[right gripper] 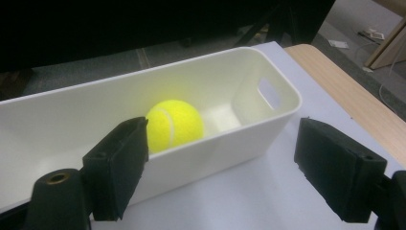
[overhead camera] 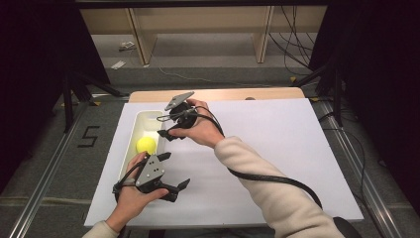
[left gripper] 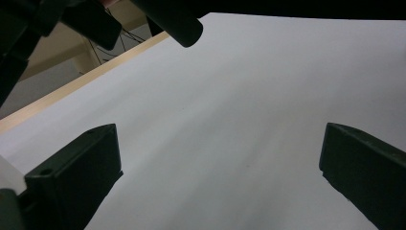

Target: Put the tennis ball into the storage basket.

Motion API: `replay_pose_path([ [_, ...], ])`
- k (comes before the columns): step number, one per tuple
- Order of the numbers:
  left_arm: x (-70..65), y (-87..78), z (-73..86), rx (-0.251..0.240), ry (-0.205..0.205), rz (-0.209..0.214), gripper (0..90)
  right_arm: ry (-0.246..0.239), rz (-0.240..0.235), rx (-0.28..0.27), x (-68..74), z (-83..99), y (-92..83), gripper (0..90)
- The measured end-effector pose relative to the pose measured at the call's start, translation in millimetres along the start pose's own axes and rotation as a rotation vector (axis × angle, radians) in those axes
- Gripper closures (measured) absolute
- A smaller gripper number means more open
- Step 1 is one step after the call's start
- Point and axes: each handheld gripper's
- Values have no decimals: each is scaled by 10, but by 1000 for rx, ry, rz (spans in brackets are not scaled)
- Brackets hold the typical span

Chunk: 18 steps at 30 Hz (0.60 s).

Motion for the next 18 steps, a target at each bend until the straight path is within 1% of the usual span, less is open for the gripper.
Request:
replay_pose_path([
  [5, -1, 0, 0, 0, -1, 0, 1, 14, 5, 9, -28, 65, -65, 196],
  [11, 1, 0, 1, 0, -1, -2, 1, 15, 9, 8, -41, 142, -131, 196],
  [12, -3, 1, 2, 1, -6, 0, 1, 17, 13, 4, -42, 157, -137, 195],
  [18, 1, -1, 1, 0, -3, -3, 1, 24, 19, 5, -67, 236, -196, 194],
])
Point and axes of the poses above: each handheld gripper's, and its own axes: y roughly forward along the jaws, z roughly out of its underside, x roughly to its left, and after that the axes turned 5 degrees about x, right-handed
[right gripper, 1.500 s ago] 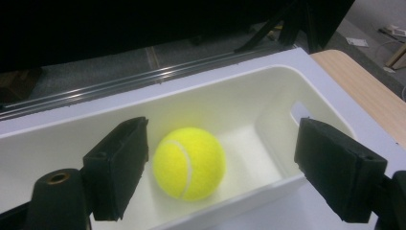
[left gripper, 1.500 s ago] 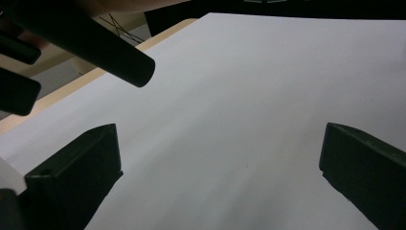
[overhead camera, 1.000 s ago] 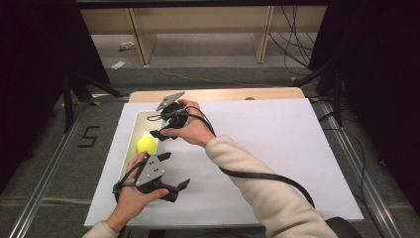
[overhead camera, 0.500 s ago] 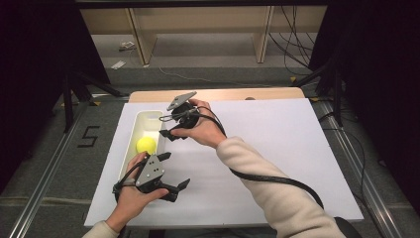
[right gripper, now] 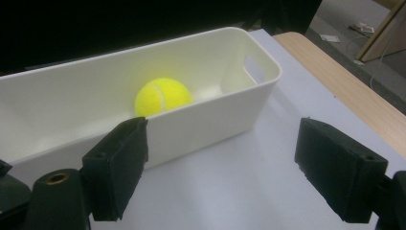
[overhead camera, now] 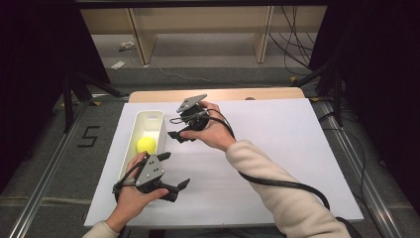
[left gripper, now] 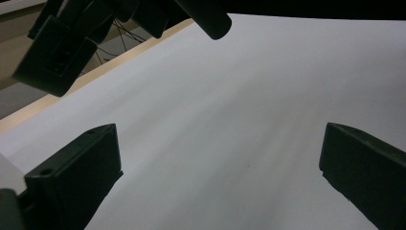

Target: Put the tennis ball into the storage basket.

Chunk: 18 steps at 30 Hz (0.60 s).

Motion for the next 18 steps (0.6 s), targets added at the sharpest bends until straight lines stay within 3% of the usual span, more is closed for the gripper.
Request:
replay_pose_path([
  [18, 4, -7, 1, -2, -2, -4, 1, 30, 21, 7, -81, 246, -193, 195],
])
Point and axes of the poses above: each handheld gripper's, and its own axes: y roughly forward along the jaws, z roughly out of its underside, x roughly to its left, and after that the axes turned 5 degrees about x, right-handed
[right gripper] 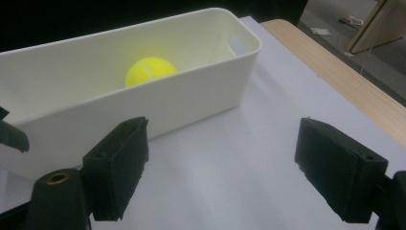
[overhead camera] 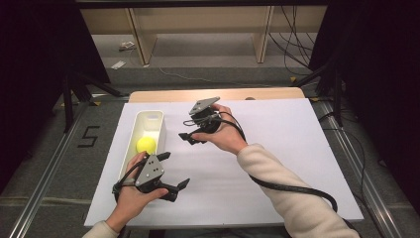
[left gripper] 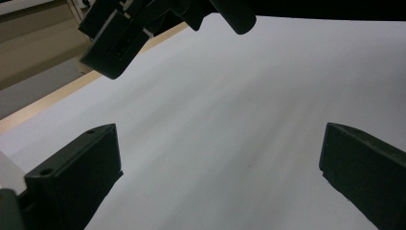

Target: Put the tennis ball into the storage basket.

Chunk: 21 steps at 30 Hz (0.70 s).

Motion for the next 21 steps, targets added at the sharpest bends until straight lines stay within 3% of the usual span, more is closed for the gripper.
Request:
replay_pose_path([
  [9, -2, -4, 1, -5, -10, 1, 0, 8, 19, -20, -46, 177, -194, 194],
  [10, -1, -2, 2, -5, -11, 1, 0, 15, 29, -20, -74, 263, -264, 194],
  [11, 17, -2, -5, -11, 13, -21, 0, 20, 32, -19, -85, 297, -288, 193],
  [14, -5, 2, 1, -4, -8, 4, 0, 32, 48, -15, -144, 451, -394, 193],
  [21, 0, -2, 3, -2, -11, -6, 0, 69, 85, -23, -226, 789, -681, 193],
])
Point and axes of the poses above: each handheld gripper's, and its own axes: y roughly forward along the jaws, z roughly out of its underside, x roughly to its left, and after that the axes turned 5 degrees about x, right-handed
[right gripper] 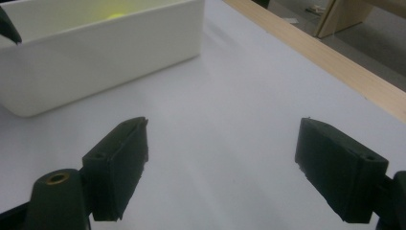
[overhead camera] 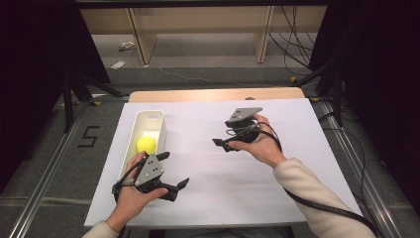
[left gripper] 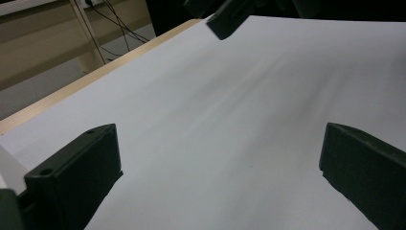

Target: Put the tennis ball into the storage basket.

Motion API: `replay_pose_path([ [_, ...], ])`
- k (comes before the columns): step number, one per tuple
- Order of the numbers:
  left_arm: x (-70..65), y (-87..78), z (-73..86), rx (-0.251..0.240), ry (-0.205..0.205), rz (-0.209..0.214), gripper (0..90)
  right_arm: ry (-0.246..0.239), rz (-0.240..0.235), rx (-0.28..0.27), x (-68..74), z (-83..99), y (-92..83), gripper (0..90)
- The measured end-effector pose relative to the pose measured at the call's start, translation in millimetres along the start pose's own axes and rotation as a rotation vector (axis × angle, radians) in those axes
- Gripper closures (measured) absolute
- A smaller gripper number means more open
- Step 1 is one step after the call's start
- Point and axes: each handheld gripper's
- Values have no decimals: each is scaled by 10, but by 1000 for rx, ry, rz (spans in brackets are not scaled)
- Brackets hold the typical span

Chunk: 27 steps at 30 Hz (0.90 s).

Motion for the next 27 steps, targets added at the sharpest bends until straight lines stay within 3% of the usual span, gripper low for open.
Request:
replay_pose_path([
  [3, 0, 0, 0, -1, -1, -2, 0, 38, 19, -16, -52, 234, -216, 194],
  [6, 0, 2, 1, 0, -1, -3, 0, 49, 27, -17, -64, 342, -300, 193],
  [7, -1, 1, 0, 0, -1, -4, 0, 66, 36, -24, -69, 483, -401, 194],
  [13, -2, 6, -1, 5, 6, -7, 0, 113, 55, -43, -65, 809, -594, 195],
  [18, -4, 5, -2, 1, -1, -5, 0, 135, 62, -67, -49, 967, -682, 196],
  [27, 17, -3, -2, -2, 2, -8, 0, 137, 53, -92, -27, 1005, -723, 192],
])
Point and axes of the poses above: each handheld gripper's, and its own axes: y roughly forward along the jaws, z roughly out of its underside, x roughly to its left, and after that the axes turned 5 degrees about x, right-handed
